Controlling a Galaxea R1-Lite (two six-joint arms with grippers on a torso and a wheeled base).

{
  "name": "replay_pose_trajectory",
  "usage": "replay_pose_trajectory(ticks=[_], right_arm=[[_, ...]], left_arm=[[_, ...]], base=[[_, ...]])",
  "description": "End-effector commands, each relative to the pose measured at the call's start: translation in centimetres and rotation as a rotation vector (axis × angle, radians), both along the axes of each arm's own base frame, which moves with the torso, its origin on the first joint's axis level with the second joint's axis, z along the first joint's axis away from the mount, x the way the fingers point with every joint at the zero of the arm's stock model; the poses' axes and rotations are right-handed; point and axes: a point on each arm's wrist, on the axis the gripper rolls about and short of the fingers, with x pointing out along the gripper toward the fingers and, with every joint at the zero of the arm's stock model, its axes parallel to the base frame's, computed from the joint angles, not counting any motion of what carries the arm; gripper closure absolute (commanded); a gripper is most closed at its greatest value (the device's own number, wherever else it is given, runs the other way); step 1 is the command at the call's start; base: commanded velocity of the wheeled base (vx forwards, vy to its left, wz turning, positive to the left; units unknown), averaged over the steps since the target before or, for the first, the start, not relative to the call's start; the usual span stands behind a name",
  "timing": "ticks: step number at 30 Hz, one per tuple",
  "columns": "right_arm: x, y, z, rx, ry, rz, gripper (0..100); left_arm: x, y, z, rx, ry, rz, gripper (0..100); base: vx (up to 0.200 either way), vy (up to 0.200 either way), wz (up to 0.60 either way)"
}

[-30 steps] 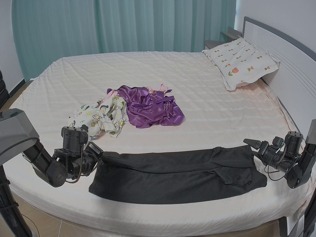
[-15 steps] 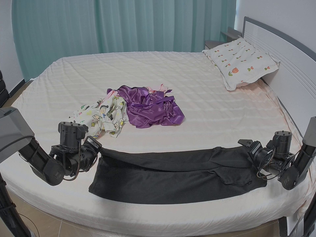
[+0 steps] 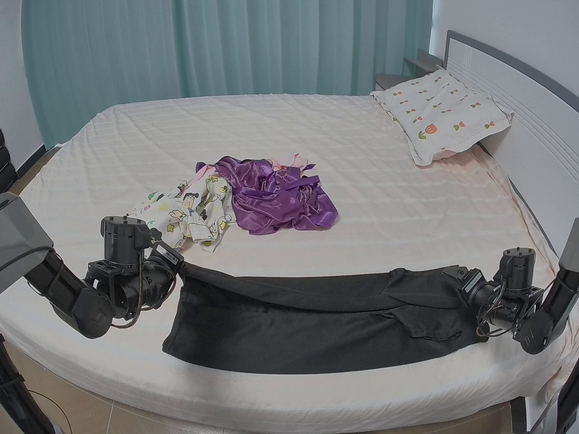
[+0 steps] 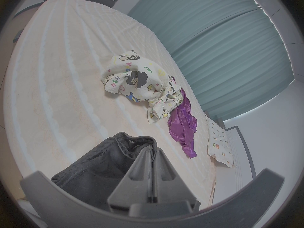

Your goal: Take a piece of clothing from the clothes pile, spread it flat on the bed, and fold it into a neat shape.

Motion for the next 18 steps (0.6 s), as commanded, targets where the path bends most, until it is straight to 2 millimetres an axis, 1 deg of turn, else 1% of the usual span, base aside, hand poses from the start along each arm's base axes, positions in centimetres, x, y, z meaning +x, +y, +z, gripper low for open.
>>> replay_pose_trajectory(ticks=[1, 5, 8, 11, 15, 16, 18], right_arm=[[-0.6, -0.2, -0.4, -0.010, 0.026, -0.005, 0], [-1.0, -0.2, -1.0, -0.025, 0.068, 0.002, 0], [-1.0, -0.1, -1.3, -0.035, 0.092, 0.011, 0], [-0.7, 0.0, -1.6, -0.035, 0.094, 0.012, 0], [1.0, 0.1, -1.7, -0.051, 0.070, 0.017, 0], [1.2, 0.1, -1.9, -0.058, 0.072, 0.021, 100], [1.5, 0.2, -2.3, -0.074, 0.079, 0.031, 100]], left_arm=[[0.0, -0.1, 0.2, -0.002, -0.009, -0.002, 100], [0.0, -0.1, 0.3, 0.000, -0.009, -0.002, 100], [0.0, -0.1, 0.3, -0.001, -0.009, -0.004, 100], [0.0, -0.1, 0.2, -0.001, -0.007, -0.004, 100], [0.0, -0.1, 0.3, -0.001, -0.012, -0.002, 100], [0.1, -0.1, 0.4, -0.002, -0.013, -0.002, 100], [0.1, -0.1, 0.4, -0.002, -0.013, -0.001, 100]], base=[[0.000, 0.000, 0.00], [0.000, 0.000, 0.00], [0.000, 0.000, 0.00], [0.000, 0.000, 0.00], [0.000, 0.000, 0.00], [0.000, 0.000, 0.00], [0.000, 0.000, 0.00]])
